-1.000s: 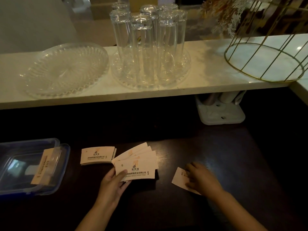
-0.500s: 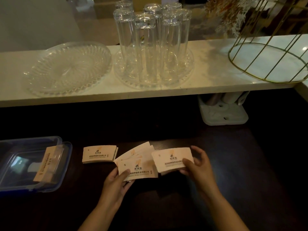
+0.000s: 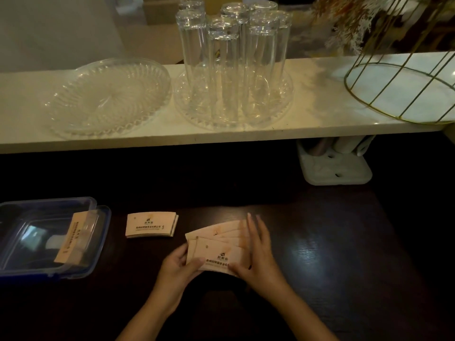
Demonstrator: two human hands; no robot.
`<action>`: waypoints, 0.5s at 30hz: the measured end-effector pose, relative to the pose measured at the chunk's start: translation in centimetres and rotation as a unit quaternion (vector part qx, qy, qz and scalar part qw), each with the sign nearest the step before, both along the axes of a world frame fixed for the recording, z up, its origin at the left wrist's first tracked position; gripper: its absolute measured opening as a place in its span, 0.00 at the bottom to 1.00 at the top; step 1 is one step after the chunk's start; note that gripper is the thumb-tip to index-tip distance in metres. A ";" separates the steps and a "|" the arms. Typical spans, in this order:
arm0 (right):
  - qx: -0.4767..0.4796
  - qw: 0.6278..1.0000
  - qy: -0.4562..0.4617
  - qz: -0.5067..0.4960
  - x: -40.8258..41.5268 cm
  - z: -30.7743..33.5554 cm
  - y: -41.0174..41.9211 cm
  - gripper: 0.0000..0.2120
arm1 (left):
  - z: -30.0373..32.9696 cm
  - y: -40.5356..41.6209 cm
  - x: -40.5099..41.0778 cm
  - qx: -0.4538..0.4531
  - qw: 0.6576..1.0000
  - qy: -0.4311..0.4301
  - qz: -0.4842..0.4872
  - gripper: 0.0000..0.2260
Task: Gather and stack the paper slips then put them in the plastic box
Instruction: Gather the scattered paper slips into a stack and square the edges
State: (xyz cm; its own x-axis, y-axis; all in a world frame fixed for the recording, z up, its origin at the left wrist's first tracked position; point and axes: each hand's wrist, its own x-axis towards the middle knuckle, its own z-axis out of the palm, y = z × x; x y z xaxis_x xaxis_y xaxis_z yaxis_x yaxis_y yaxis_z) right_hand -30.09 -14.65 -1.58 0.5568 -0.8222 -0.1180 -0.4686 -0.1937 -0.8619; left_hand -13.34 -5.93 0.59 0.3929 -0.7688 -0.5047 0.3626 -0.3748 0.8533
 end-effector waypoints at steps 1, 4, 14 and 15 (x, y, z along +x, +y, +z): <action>0.016 0.999 -0.016 0.043 -0.2 -0.2 -0.3 0.50 | 0.0 0.2 0.1 0.003 1.000 -0.013 -0.018 0.15; -0.018 0.998 -0.004 0.064 -0.4 -1.2 -0.3 0.44 | -0.1 0.4 0.1 0.032 0.995 -0.086 -0.050 0.11; -0.208 0.969 0.097 0.094 1.5 -4.3 2.6 0.30 | -3.0 0.9 -2.0 0.087 0.972 -0.146 0.160 0.13; -0.210 0.969 0.095 0.084 1.4 -4.5 2.7 0.28 | -3.3 1.0 -2.1 0.082 0.972 -0.159 0.155 0.11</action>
State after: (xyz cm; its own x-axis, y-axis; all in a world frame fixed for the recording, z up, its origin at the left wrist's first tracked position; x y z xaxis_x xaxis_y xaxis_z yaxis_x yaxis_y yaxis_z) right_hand -28.68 -11.92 -6.09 0.6883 -0.7194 0.0933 -0.5428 -0.5961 -0.5917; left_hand -15.46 -4.90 -2.70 0.7493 -0.5077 -0.4251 0.2074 -0.4298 0.8788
